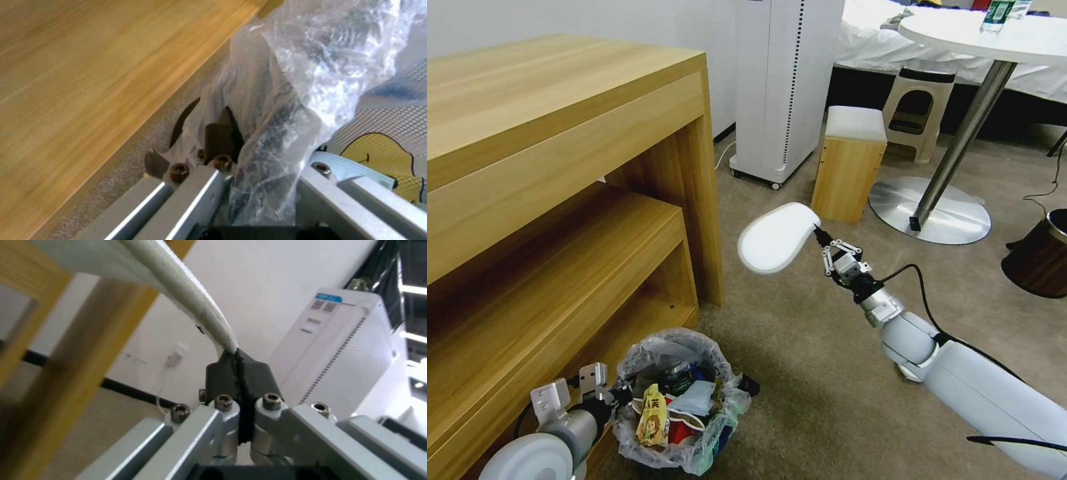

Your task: Pick up the trash bin and place the garbage on the floor into it.

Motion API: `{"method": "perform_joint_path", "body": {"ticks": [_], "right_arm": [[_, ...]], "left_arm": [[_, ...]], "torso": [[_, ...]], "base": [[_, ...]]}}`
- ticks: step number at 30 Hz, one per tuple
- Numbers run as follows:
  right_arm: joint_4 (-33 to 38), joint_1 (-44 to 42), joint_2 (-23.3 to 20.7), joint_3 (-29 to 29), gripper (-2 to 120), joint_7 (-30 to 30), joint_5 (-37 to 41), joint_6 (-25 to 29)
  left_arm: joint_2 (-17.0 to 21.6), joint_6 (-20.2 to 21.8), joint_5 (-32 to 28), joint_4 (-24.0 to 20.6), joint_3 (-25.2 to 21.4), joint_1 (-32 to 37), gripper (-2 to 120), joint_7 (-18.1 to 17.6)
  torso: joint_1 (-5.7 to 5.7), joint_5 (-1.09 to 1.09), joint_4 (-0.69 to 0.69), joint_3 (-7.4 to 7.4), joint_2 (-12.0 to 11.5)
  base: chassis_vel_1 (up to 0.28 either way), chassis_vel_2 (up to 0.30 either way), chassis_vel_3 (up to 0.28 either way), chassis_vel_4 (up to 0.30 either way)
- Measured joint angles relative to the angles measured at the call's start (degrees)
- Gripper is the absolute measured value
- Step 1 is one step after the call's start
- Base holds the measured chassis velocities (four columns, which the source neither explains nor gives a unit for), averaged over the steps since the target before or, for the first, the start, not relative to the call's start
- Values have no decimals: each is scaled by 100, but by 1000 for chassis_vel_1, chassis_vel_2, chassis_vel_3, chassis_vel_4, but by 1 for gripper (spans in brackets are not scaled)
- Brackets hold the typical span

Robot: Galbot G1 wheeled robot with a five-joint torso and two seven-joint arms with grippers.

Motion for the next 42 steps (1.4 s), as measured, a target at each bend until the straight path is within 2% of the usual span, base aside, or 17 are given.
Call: {"method": "perform_joint_path", "body": {"ticks": [10,17,26,29,42], "right_arm": [[598,71,-35,-259,0,-145,352,-206],[1089,96,-191,-709,0,-235,766,-226],[1230,194,-179,-1038,0,-486,959,-12],[1230,290,-70,-1315,0,-738,1148,198],[1343,539,171,-1960,0,-1025,1561,310]], "left_arm": [[193,16,-261,-114,-13,-46,0,-122],[292,17,-333,-16,-12,-160,0,-133],[393,12,-441,114,-9,-286,0,-151],[443,6,-501,169,-9,-342,0,-175],[518,-17,-649,442,20,-561,0,-175]], "torso": [[0,0,0,0,0],[0,-1,0,0,0],[0,-2,0,0,0],[0,-1,1,0,0],[0,-2,0,0,0]], "base": [[0,0,0,0],[0,0,0,0],[0,0,0,0],[0,0,0,0],[0,0,0,0]]}}
